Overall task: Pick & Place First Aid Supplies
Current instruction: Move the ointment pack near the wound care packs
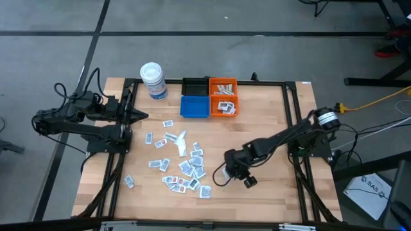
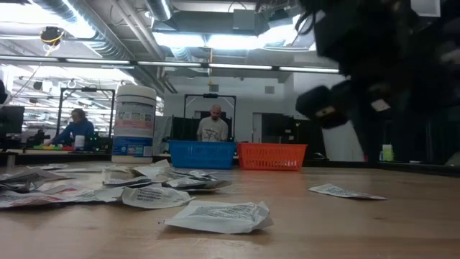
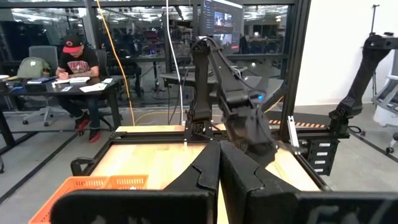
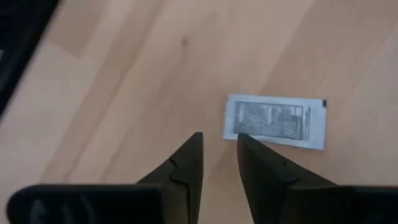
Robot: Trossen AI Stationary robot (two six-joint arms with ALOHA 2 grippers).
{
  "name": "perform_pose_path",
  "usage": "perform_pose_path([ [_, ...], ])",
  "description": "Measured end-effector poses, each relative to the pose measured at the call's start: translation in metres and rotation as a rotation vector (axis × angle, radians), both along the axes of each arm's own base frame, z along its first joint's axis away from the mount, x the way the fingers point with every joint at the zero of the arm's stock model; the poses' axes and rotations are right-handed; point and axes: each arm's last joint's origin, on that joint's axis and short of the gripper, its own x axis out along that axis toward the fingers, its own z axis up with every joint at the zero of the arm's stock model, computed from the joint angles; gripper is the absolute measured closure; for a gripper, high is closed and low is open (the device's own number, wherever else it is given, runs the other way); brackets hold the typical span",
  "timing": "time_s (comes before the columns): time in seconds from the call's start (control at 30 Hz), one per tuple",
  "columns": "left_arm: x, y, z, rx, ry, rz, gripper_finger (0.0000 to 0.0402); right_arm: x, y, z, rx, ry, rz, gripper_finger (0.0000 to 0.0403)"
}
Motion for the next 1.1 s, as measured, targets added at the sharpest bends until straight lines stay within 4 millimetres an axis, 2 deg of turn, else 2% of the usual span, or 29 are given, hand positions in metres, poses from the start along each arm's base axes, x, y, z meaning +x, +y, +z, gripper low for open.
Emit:
perform_pose_path([
  [0.3, 0.000, 0.000, 0.000, 0.000, 0.000, 0.000, 0.0398, 0.007, -0.001, -0.023, -0.066, 0.050, -0.062, 0.0303],
  [0.53, 0.000, 0.000, 0.000, 0.000, 0.000, 0.000, 0.0398, 0.017, 0.001, -0.024, -0.097, -0.008, -0.086, 0.0303],
  [0.73, 0.000, 0.000, 0.000, -0.001, 0.000, 0.000, 0.0398, 0.040, 0.006, -0.027, -0.148, -0.063, -0.099, 0.0303],
  [0.87, 0.000, 0.000, 0.000, -0.001, 0.000, 0.000, 0.0398, 0.066, 0.013, -0.031, -0.139, -0.143, -0.080, 0.0303],
  [1.1, 0.000, 0.000, 0.000, 0.000, 0.000, 0.000, 0.0398, 0.097, 0.018, -0.014, -0.123, -0.284, -0.074, 0.0303],
])
